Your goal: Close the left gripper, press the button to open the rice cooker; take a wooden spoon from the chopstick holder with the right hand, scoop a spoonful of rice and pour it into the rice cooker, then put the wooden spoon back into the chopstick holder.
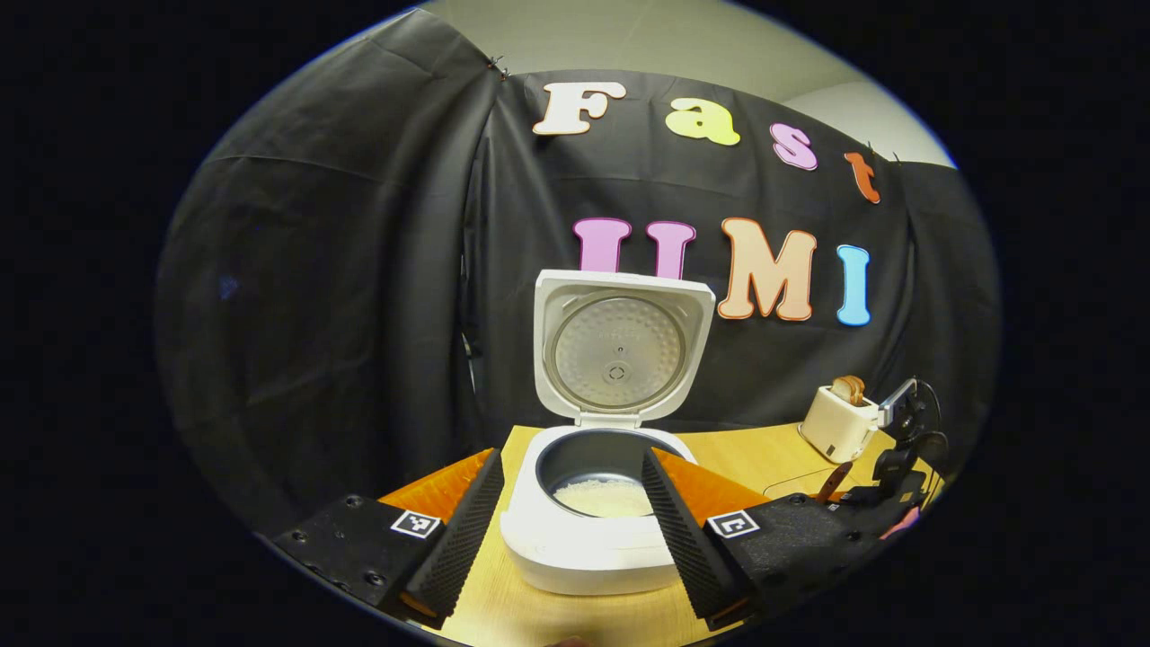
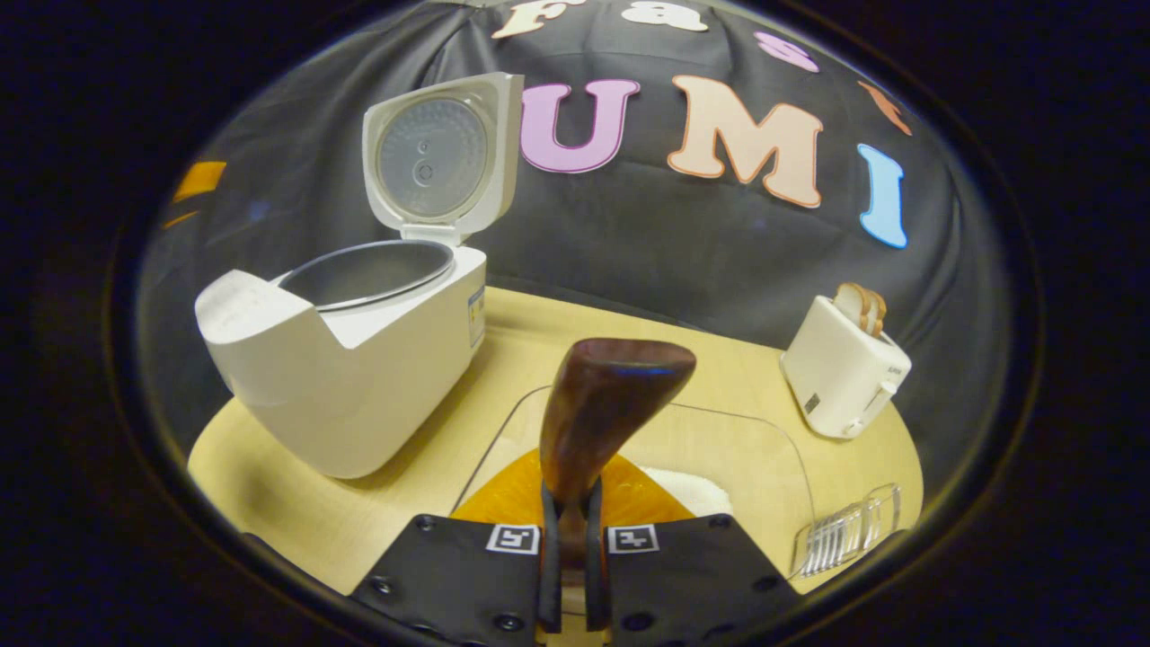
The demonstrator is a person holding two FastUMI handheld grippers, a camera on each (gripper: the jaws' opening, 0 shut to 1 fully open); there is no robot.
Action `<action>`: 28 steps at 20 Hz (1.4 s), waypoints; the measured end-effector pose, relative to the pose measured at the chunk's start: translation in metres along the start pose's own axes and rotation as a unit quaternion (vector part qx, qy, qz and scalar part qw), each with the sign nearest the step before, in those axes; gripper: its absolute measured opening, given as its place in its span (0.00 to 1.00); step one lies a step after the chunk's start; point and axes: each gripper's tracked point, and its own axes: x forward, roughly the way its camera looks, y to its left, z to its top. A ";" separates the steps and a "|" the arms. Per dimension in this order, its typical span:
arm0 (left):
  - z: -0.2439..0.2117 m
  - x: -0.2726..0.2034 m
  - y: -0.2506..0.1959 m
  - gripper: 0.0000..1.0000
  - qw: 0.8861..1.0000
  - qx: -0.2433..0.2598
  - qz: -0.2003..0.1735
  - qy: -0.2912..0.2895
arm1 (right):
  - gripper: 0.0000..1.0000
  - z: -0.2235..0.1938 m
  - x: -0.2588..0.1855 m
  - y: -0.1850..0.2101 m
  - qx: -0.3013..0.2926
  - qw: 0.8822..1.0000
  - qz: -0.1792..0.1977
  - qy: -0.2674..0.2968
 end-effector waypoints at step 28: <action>0.018 0.012 -0.043 0.92 0.997 0.028 -0.066 -0.008 | 0.12 0.016 -0.013 -0.101 0.626 0.775 0.038 -0.084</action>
